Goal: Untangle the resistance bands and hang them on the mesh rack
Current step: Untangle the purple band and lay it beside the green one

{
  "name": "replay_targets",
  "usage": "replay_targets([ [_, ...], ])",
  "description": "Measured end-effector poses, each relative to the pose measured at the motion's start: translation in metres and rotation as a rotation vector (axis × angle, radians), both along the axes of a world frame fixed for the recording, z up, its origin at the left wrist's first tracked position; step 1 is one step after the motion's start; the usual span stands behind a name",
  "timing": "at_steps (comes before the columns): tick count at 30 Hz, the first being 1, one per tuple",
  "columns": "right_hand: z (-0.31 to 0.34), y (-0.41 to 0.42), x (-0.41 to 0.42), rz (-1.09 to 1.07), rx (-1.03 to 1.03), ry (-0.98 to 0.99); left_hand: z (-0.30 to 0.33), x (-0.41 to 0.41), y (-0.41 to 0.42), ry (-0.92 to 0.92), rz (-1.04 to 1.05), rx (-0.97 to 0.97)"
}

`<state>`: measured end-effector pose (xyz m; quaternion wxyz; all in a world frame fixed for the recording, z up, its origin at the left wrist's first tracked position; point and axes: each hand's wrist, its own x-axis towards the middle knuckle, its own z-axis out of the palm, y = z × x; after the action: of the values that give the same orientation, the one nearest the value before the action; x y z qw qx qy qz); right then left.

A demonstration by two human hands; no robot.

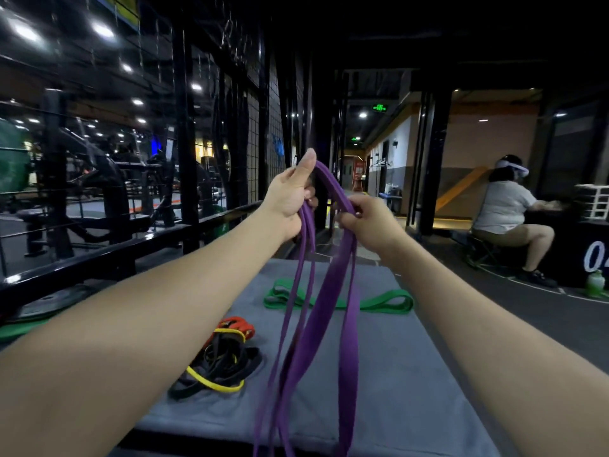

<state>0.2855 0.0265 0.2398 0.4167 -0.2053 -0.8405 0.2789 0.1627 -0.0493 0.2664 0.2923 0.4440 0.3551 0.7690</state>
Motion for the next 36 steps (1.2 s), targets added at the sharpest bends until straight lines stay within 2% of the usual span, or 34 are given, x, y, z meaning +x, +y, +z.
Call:
replay_targets([
  [4,0.036,0.023,0.016,-0.179,0.154,0.042,0.034,0.027,0.029,-0.095,-0.016,0.095],
  [6,0.049,0.035,0.025,-0.230,0.178,0.056,0.045,0.037,0.045,-0.081,-0.023,0.126],
  [11,0.045,0.063,0.019,-0.240,0.185,0.016,0.028,0.023,0.072,-0.124,0.030,0.073],
  [18,-0.061,0.084,-0.069,-0.123,0.071,-0.143,-0.076,-0.053,0.072,-0.166,0.286,-0.053],
  [23,-0.145,0.075,-0.121,0.013,-0.071,-0.322,-0.159,-0.109,0.053,0.117,0.562,-0.243],
  [26,-0.185,0.078,-0.124,0.026,-0.139,-0.391,-0.199,-0.124,0.042,0.203,0.716,-0.328],
  [28,-0.206,0.090,-0.110,-0.073,-0.180,-0.410,-0.223,-0.128,0.040,0.290,0.777,-0.422],
  [30,-0.224,0.105,-0.086,-0.230,-0.203,-0.424,-0.241,-0.128,0.043,0.353,0.747,-0.461],
  [36,-0.260,0.132,-0.010,-0.798,-0.138,-0.553,-0.257,-0.089,0.074,0.557,0.763,-0.449],
])
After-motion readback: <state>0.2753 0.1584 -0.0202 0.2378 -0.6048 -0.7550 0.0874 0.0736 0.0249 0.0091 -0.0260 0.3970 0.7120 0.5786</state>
